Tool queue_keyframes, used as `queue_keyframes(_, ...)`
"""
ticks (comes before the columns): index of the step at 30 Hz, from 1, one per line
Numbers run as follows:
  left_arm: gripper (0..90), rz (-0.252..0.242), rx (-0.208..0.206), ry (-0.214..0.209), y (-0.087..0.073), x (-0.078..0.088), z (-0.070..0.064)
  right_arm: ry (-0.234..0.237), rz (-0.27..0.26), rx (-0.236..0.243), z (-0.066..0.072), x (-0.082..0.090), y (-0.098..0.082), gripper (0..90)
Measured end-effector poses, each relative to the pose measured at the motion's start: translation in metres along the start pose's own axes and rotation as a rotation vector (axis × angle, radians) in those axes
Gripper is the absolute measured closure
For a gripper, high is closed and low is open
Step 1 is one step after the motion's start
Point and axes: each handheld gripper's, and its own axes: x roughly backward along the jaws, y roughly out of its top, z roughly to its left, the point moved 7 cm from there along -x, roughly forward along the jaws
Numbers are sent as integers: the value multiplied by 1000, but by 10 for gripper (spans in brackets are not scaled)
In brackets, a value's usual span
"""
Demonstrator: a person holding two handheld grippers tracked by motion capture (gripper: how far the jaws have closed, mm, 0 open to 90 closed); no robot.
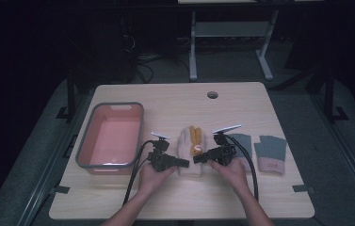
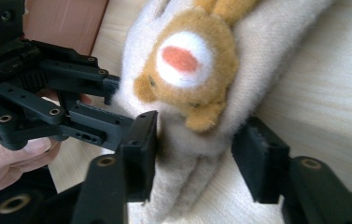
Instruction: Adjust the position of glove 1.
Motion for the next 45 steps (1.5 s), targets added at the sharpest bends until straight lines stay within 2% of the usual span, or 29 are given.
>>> queue_keyframes(5, 616, 3, 21, -16, 1, -2, 1, 11, -6, 4, 2, -6, 0, 619)
queue_keyframes(8, 664, 5, 20, -33, 1, -2, 2, 52, -20, 4, 1, -6, 0, 706)
queue_keyframes(11, 685, 1, 3, -34, 2, -1, 0, 35, -33, 39, 4, -4, 1, 749)
queue_keyframes(13, 687, 3, 2, -41, 2, 0, 0, 22, -31, 50, 7, -3, 2, 754)
queue_keyframes(19, 694, -6, -5, -44, 3, 3, -1, 24, -31, 55, 9, -2, 3, 760)
queue_keyframes(23, 693, -17, -28, -36, 5, 7, -5, 21, -41, 65, 13, 1, 5, 760)
queue_keyframes(24, 693, -22, -25, -35, 6, 9, -6, 7, -40, 78, 14, 2, 6, 760)
queue_keyframes(28, 692, -36, -43, -30, 11, 17, -10, -1, -50, 104, 23, 7, 11, 761)
queue_keyframes(31, 692, -40, -50, -27, 14, 22, -13, 13, -60, 110, 28, 11, 14, 761)
queue_keyframes(40, 692, -52, -70, -25, 19, 33, -17, 11, -71, 134, 37, 15, 20, 761)
queue_keyframes(45, 692, -54, -84, -21, 23, 39, -20, 30, -82, 130, 43, 17, 23, 762)
